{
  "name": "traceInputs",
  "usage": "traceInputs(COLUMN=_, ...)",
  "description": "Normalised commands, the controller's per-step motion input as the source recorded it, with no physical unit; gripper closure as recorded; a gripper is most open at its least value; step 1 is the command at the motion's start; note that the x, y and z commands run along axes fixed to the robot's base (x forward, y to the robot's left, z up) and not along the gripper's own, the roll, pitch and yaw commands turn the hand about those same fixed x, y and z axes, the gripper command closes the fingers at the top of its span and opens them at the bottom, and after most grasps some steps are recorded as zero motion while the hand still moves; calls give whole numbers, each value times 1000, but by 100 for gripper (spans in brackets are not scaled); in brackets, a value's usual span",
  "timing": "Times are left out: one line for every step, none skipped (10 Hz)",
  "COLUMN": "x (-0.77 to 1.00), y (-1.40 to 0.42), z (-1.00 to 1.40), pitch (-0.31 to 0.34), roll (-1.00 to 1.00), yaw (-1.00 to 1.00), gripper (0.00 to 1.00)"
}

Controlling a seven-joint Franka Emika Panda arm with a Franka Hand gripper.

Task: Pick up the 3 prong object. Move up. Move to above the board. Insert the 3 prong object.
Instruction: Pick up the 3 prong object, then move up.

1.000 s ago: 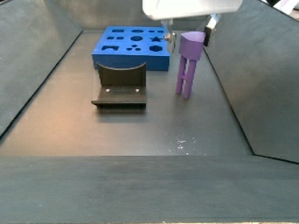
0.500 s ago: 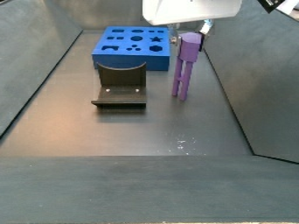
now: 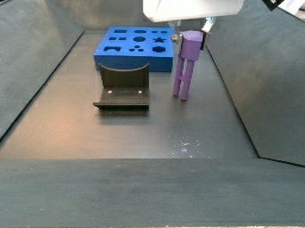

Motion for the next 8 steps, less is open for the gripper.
traceInputs(x=0, y=0, z=0, pitch=0, roll=0, yaw=0, gripper=100)
traceInputs(x=0, y=0, z=0, pitch=0, roll=0, yaw=0, gripper=100)
traceInputs(x=0, y=0, z=0, pitch=0, roll=0, yaw=0, gripper=100)
traceInputs(x=0, y=0, z=0, pitch=0, roll=0, yaw=0, gripper=100)
traceInputs(x=0, y=0, z=0, pitch=0, roll=0, yaw=0, gripper=100)
traceInputs(x=0, y=0, z=833, pitch=0, roll=0, yaw=0, gripper=100)
traceInputs(x=-59, y=26, z=739, pitch=52, roll=4, yaw=-26, gripper=100)
traceInputs(x=-65, y=26, z=633, pitch=60, roll=9, yaw=-30, gripper=100)
